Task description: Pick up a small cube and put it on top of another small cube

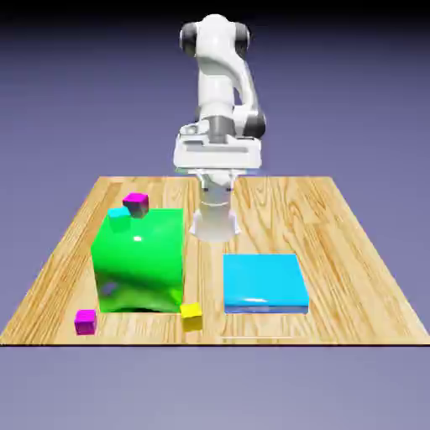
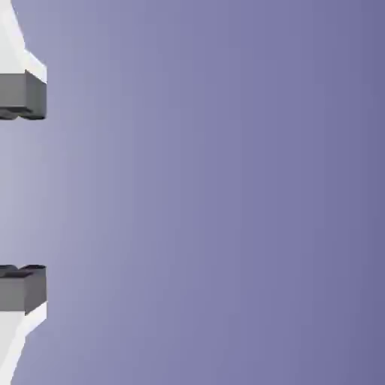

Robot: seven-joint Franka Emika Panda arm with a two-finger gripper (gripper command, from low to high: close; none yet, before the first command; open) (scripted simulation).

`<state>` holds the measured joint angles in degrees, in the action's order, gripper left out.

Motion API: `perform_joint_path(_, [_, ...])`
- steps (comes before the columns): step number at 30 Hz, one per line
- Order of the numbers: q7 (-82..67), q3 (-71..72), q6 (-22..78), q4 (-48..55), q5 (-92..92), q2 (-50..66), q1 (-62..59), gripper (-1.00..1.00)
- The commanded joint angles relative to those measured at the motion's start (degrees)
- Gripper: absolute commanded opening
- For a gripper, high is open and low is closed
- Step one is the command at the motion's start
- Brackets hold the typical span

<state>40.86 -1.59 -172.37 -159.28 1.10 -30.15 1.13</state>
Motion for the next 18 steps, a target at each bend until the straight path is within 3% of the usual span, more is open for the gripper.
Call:
perform_joint_path(1, [-1.32, -1.32, 1.36, 1.43, 0.92, 2.08, 0.37, 0.00])
perform_joint_path(18, [-23.80, -23.71, 24.37, 25.75, 16.48, 37.38, 6.66, 0.00])
